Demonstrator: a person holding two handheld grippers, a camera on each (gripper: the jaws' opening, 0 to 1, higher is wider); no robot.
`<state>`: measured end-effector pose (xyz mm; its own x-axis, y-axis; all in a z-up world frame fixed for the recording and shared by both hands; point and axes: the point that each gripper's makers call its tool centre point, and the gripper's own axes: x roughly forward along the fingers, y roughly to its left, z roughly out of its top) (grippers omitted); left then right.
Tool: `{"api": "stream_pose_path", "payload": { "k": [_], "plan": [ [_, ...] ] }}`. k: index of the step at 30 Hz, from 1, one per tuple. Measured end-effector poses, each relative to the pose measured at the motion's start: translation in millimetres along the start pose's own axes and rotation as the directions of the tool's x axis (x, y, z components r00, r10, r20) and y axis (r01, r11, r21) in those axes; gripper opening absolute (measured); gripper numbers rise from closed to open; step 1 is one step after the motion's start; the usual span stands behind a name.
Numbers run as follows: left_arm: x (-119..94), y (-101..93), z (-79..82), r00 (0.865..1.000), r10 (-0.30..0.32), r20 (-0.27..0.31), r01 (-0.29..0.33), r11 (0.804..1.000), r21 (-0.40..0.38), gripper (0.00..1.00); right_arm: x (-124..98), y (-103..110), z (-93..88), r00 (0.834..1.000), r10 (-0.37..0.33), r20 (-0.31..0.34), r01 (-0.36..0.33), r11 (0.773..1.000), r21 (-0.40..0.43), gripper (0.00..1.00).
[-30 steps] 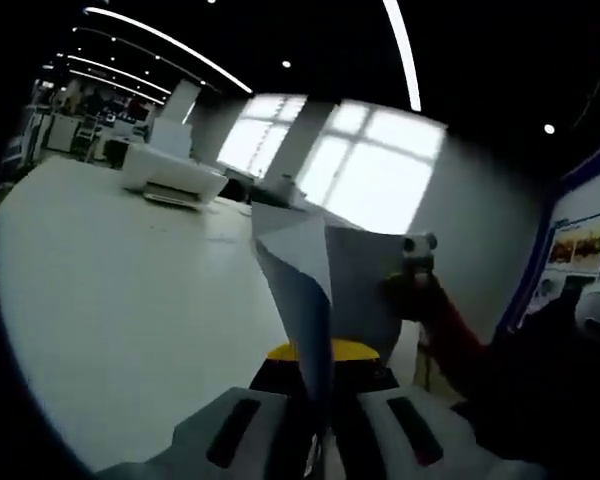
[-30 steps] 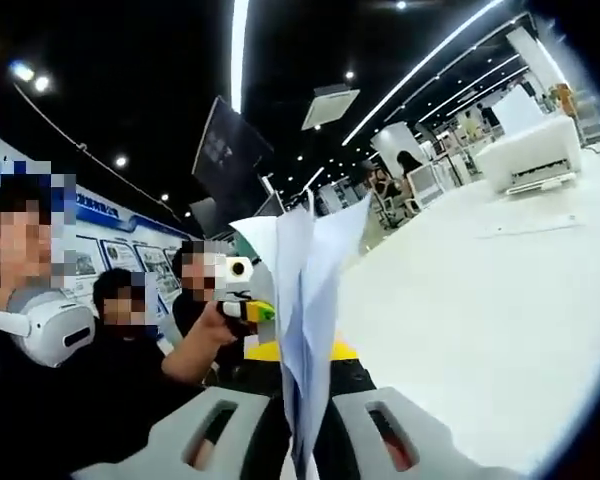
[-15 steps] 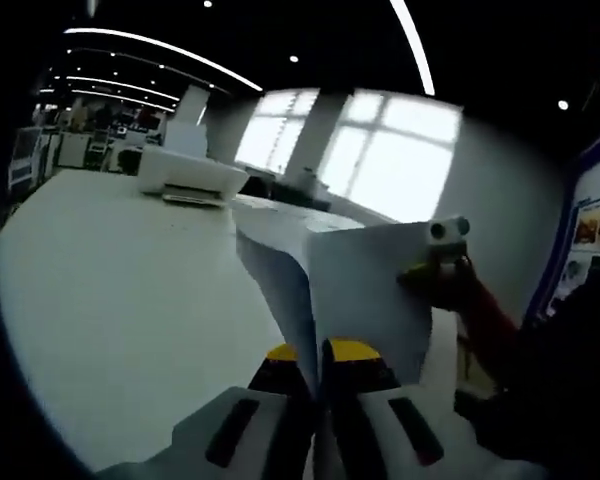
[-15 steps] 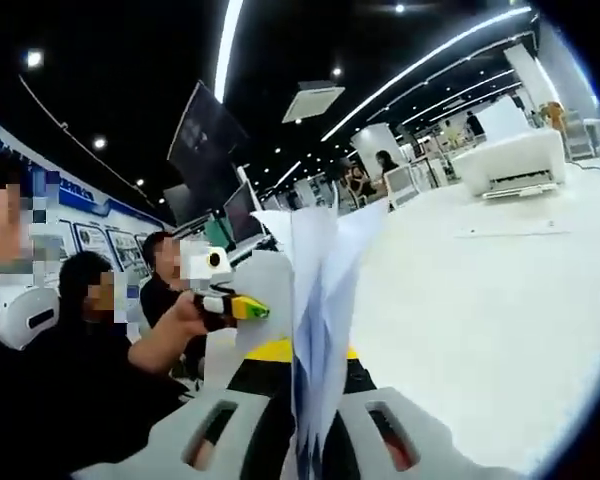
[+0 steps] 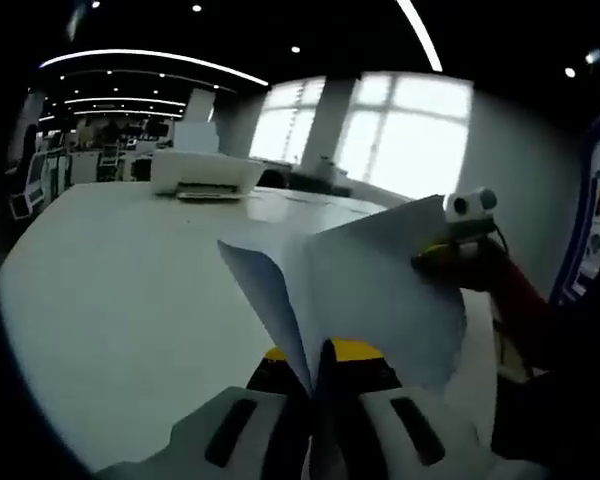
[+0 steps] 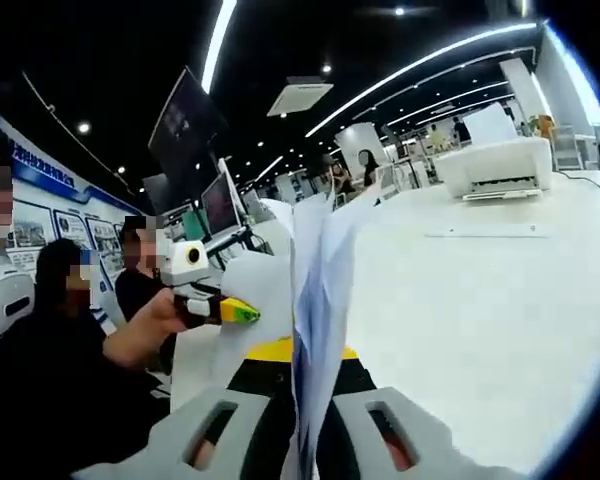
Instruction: Organize the stack of printing papers by aligning and flattening the scattered papers on the table
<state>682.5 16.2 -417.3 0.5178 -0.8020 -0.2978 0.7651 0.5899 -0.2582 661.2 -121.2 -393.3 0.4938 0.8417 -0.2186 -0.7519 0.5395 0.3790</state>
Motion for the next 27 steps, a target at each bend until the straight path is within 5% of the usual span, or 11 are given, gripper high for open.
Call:
{"api": "stream_pose_path", "payload": {
  "k": [14,27],
  "plan": [
    [16.8,17.2,-4.7,0.999,0.047,-0.023,-0.047,0.999,0.026,0.09,4.4,-23.7,-6.1,0.999,-0.052,0.009,0.052,0.999,-0.001,0.0],
    [10.7,38.2,-8.0,0.988,0.155,0.004,-0.155,0.988,0.028,0.28,14.6,-37.7,-15.1,0.997,-0.076,-0.025,0.076,0.997,-0.019,0.0]
  ]
}}
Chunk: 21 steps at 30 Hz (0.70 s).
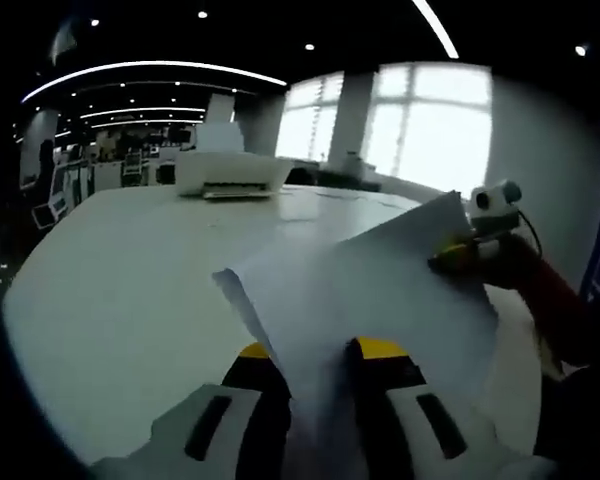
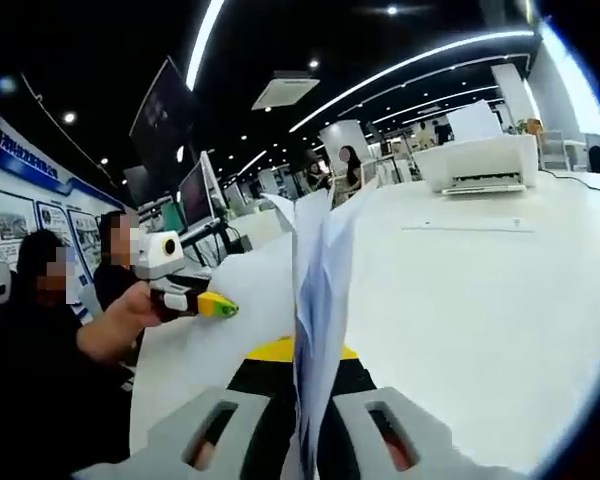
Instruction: Organize the stack of printing papers by aligning and flattening the scattered papers on the table
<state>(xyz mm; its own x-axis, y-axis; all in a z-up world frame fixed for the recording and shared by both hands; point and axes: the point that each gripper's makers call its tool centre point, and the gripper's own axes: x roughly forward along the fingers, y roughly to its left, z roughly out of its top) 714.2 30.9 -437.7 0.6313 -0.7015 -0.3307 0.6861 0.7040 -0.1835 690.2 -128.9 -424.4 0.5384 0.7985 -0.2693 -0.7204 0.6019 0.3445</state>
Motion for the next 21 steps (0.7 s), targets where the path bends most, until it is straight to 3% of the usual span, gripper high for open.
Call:
{"api": "stream_pose_path", "payload": {
  "k": [12,21],
  "plan": [
    [-16.1,22.4,-1.9,0.996,0.091,0.012,-0.091,0.996,-0.004,0.28,-0.7,-13.6,-6.6,0.999,-0.024,-0.024,0.024,1.0,0.004,0.0],
    [-13.7,12.2,8.3,0.998,0.06,0.025,-0.061,0.998,0.013,0.28,2.0,-30.5,-10.8,0.997,-0.039,-0.063,0.039,0.999,-0.004,0.0]
  ]
}}
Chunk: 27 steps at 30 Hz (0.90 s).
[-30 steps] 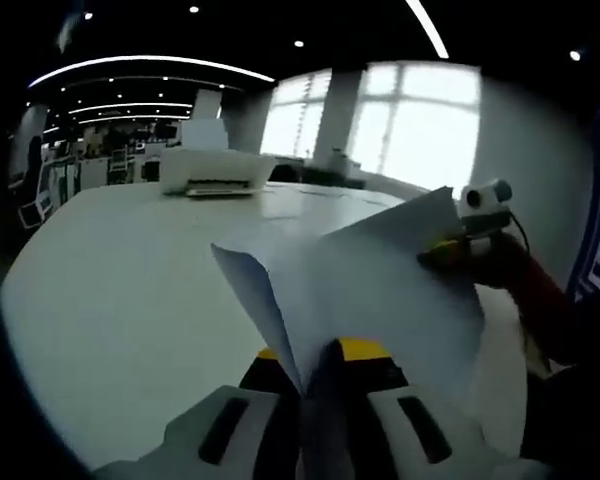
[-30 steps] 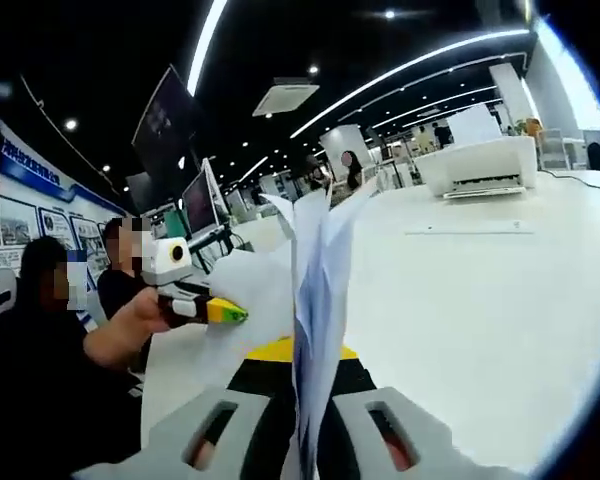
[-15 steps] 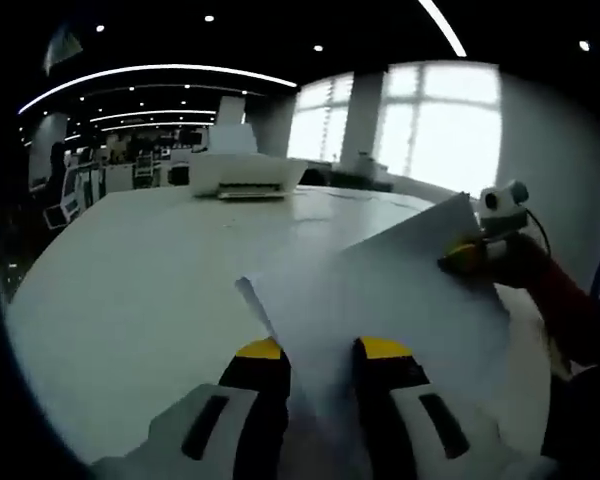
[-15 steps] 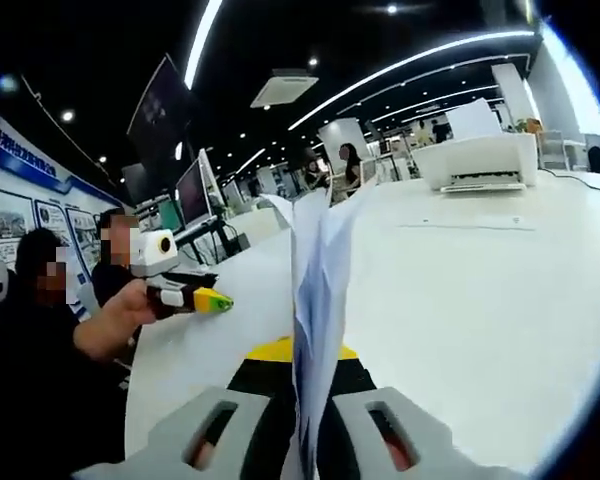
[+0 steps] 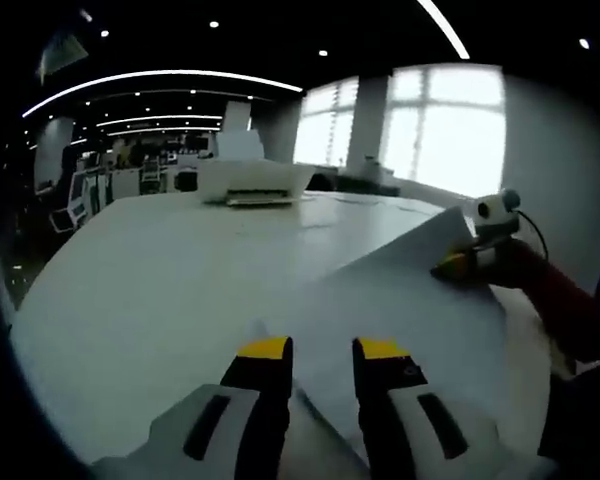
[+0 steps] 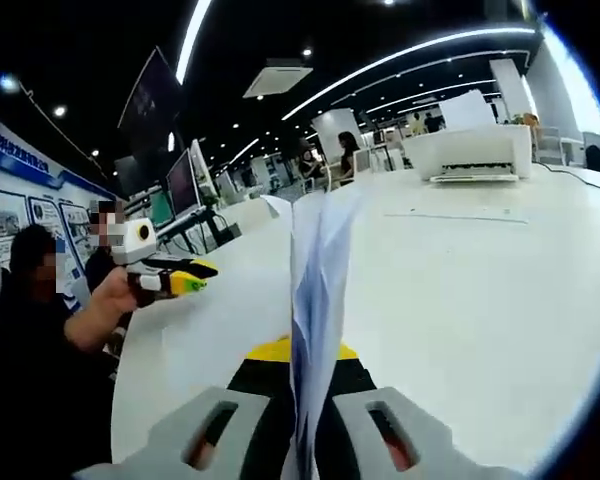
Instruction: Organize the stack of printing papers by aligning and flattening the scattered papers on the table
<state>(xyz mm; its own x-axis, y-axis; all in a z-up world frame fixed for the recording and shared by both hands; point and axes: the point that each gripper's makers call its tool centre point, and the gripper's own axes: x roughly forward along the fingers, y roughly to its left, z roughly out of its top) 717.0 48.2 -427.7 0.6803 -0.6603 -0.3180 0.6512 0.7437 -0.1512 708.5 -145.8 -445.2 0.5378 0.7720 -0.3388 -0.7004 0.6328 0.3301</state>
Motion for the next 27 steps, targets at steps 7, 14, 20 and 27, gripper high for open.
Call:
{"api": "stream_pose_path", "payload": {
  "k": [7,14,20,27],
  "plan": [
    [14.4,-13.1,-5.3,0.998,-0.037,-0.041,0.038,0.999,0.025,0.3,12.0,-12.8,0.7,0.998,-0.006,-0.058,0.003,0.999,-0.037,0.0],
    [18.6,-24.5,-10.1,0.996,-0.058,-0.072,0.062,0.996,0.058,0.31,13.2,-18.2,-2.4,0.997,-0.007,-0.08,0.004,0.999,-0.048,0.0],
    [19.8,-25.6,-10.5,0.995,-0.061,-0.084,0.068,0.994,0.087,0.32,14.4,-21.0,-4.2,0.996,-0.011,-0.091,0.004,0.998,-0.068,0.0],
    [23.8,-32.8,-25.0,0.989,-0.077,-0.128,0.09,0.991,0.099,0.33,16.5,-22.8,-3.4,0.994,-0.019,-0.111,0.007,0.995,-0.104,0.0]
  ]
}}
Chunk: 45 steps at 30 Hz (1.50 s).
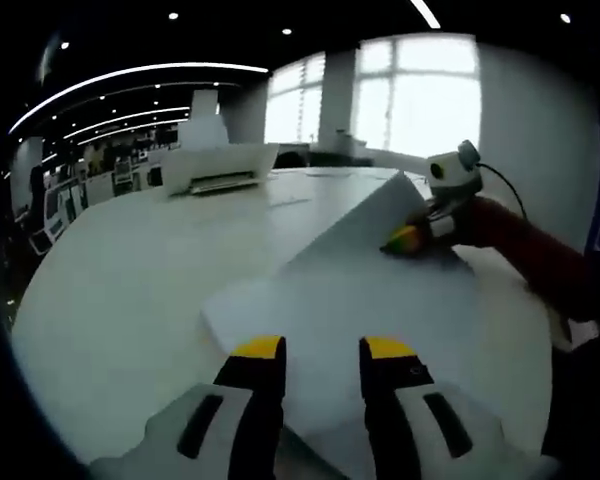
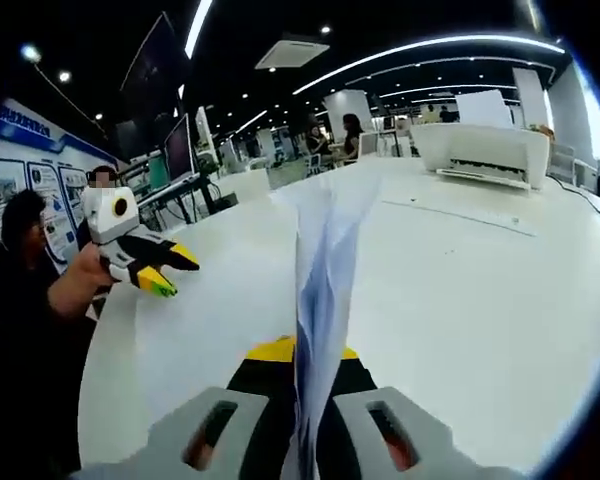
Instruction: Organize the stack of printing papers by aligning and flattening the scattered papers on the table
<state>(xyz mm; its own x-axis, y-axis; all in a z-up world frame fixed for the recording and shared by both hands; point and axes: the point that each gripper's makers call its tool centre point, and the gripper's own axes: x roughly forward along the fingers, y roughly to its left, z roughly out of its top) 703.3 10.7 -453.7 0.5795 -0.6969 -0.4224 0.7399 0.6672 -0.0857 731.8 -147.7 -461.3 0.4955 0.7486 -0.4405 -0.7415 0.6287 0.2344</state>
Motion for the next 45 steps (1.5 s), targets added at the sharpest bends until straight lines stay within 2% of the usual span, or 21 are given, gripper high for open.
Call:
{"api": "stream_pose_path", "payload": {
  "k": [7,13,16,25,32,37,43,45],
  "plan": [
    [6.4,-5.0,-17.0,0.998,-0.016,-0.065,0.019,0.999,0.033,0.34,0.8,0.5,0.7,1.0,-0.009,-0.014,0.009,1.0,-0.015,0.0],
    [9.6,-8.0,-22.3,0.996,-0.01,-0.088,0.016,0.998,0.067,0.34,1.9,-5.5,2.6,1.0,-0.016,-0.023,0.016,1.0,-0.025,0.0],
    [9.9,-7.5,-22.0,0.995,-0.009,-0.095,0.016,0.997,0.07,0.34,2.3,-9.3,2.9,0.999,-0.032,-0.029,0.031,0.998,-0.05,0.05],
    [10.1,-6.4,-22.7,0.995,-0.009,-0.1,0.016,0.997,0.072,0.34,-8.1,-26.3,10.5,0.995,-0.1,0.0,0.1,0.994,-0.04,0.22],
    [10.0,-6.7,-22.9,0.995,-0.008,-0.096,0.015,0.997,0.071,0.34,-24.5,-43.8,11.9,0.981,-0.192,0.017,0.193,0.981,-0.035,0.29],
    [9.6,-7.2,-22.9,0.996,-0.008,-0.092,0.014,0.997,0.07,0.34,-48.7,-66.2,20.4,0.955,-0.294,0.051,0.296,0.954,-0.045,0.34],
    [9.3,-6.4,-22.3,0.997,-0.005,-0.075,0.01,0.998,0.065,0.34,-58.6,-43.8,17.5,0.955,-0.291,0.058,0.295,0.952,-0.079,0.34],
    [10.0,-6.5,-21.9,0.997,-0.004,-0.073,0.009,0.998,0.064,0.34,-61.9,-43.2,17.0,0.953,-0.297,0.059,0.302,0.949,-0.091,0.34]
  ]
}}
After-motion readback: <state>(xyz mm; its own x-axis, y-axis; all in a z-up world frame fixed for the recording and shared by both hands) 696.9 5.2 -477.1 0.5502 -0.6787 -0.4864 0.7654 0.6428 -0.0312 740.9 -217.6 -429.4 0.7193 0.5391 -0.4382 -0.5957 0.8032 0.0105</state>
